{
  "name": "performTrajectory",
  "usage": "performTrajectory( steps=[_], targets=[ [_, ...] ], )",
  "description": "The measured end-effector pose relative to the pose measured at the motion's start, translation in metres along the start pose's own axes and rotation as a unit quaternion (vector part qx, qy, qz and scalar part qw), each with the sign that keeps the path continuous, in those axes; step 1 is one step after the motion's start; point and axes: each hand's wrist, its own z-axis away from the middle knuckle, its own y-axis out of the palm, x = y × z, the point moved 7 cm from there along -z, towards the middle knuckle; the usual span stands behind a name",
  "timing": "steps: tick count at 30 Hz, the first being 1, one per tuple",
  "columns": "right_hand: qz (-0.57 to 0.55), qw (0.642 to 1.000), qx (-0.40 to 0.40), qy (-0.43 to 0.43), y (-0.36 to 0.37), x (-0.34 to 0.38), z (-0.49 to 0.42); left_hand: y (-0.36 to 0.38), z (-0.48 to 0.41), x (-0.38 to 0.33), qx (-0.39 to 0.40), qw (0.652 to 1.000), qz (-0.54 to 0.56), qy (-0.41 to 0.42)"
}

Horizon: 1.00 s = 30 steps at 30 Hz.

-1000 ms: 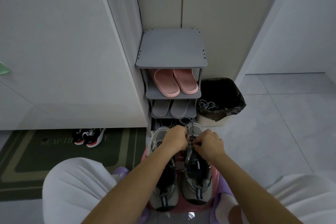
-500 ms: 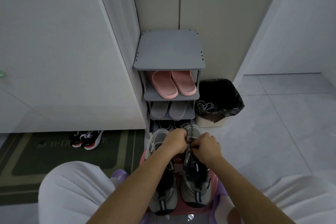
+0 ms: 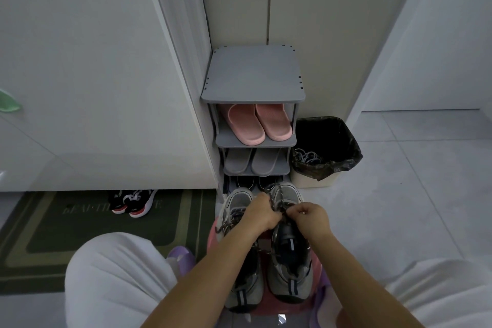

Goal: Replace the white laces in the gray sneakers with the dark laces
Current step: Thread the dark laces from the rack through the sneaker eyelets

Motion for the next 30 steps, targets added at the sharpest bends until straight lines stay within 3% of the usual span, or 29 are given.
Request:
performTrajectory(
  steps=[3,6,9,11,13,15,16,18,20,23,26,30],
  targets=[
    [-0.162,0.98,-0.057,0.098,-0.019,-0.018,0.001,0.001,0.0,0.002,0.002,1.0,0.006,-0.006],
    [-0.331,0.923,-0.088,0.174,-0.042,-0.035,0.0,0.002,-0.002,0.005,-0.002,1.0,0.016,-0.01],
    [-0.45,0.867,-0.102,0.189,-0.062,-0.042,-0.003,0.003,-0.004,0.006,-0.007,0.999,0.032,-0.008],
    [-0.459,0.861,-0.131,0.173,-0.076,-0.044,-0.003,0.001,0.0,0.006,-0.011,0.999,0.045,-0.006],
    [-0.346,0.916,-0.15,0.136,-0.088,-0.037,-0.003,0.001,0.002,0.006,-0.008,0.998,0.058,0.007],
    [-0.137,0.979,-0.131,0.079,-0.089,-0.022,-0.003,0.001,0.003,0.006,-0.012,0.998,0.059,0.02],
    [-0.032,0.993,-0.108,0.047,-0.084,-0.015,-0.003,0.0,0.002,0.005,-0.015,0.998,0.06,0.024],
    [0.178,0.981,-0.069,-0.032,-0.068,0.002,0.0,-0.001,0.004,0.004,-0.014,0.998,0.057,0.032],
    [0.304,0.942,-0.058,-0.131,-0.046,0.02,0.007,-0.002,0.006,0.003,-0.007,0.997,0.061,0.038],
    [0.362,0.912,-0.004,-0.194,-0.01,0.035,0.014,-0.002,0.009,0.002,0.01,0.997,0.07,0.04],
    [0.431,0.883,0.032,-0.183,0.01,0.036,0.015,-0.002,0.01,0.003,0.022,0.995,0.09,0.038],
    [0.437,0.884,0.034,-0.161,0.012,0.033,0.013,0.0,0.012,0.003,0.046,0.996,0.054,0.051]
  ],
)
